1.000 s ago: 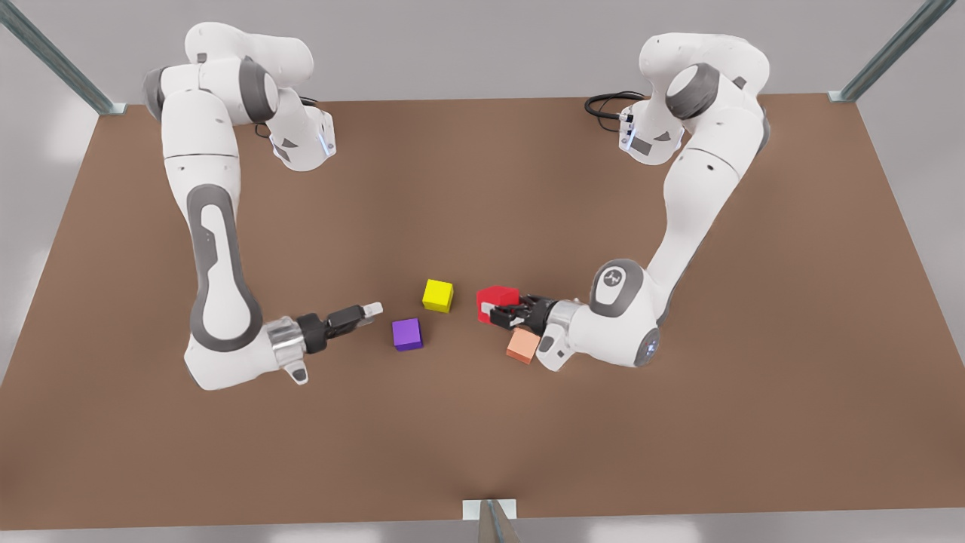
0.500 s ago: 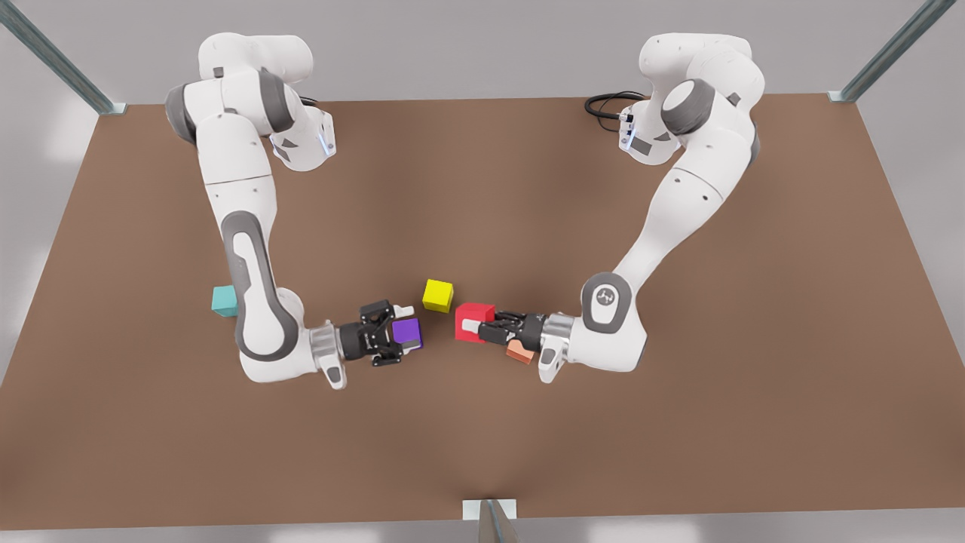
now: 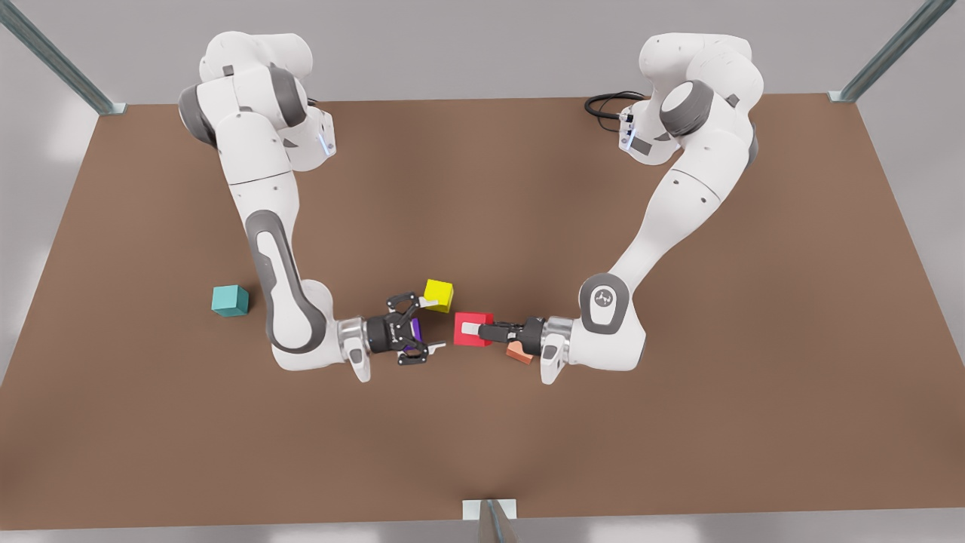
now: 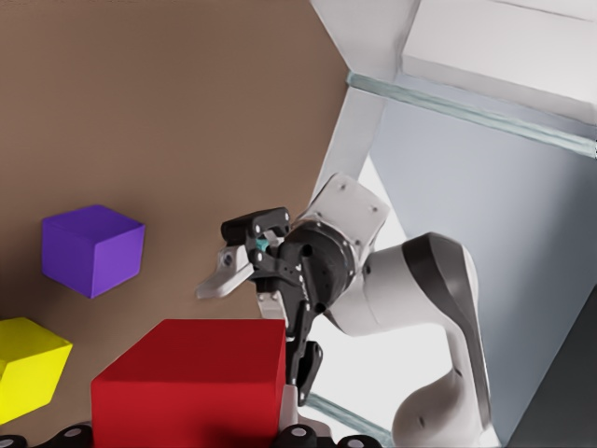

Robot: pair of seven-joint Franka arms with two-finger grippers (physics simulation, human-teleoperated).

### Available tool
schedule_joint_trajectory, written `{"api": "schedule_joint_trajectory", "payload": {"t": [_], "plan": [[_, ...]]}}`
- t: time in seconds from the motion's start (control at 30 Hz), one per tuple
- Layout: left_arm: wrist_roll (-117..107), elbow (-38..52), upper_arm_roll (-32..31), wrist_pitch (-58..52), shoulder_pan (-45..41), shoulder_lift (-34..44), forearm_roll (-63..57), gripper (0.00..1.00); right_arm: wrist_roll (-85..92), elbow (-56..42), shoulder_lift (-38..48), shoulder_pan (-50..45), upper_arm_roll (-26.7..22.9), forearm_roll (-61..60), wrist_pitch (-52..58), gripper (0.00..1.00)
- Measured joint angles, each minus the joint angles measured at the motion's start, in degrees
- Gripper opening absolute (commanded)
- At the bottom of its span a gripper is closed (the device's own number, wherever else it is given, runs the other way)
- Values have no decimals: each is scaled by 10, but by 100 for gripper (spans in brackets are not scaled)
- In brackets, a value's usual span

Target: Pick up red wooden cube and pass to hand red wooden cube and place in blue wooden cube

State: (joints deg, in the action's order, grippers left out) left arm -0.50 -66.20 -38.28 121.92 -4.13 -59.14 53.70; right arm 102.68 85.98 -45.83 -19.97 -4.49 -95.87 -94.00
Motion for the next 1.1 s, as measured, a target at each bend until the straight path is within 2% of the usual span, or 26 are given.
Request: {"api": "schedule_joint_trajectory", "payload": {"t": [0.5, 1.1], "plan": [[63, -1, 0, 15, -8, 1, 19, 66, 101, -5, 0, -23, 0, -41, -51, 100], [92, -1, -6, 60, -33, 0, 23, 66, 143, -7, -1, -27, 24, -62, -66, 98]]}}
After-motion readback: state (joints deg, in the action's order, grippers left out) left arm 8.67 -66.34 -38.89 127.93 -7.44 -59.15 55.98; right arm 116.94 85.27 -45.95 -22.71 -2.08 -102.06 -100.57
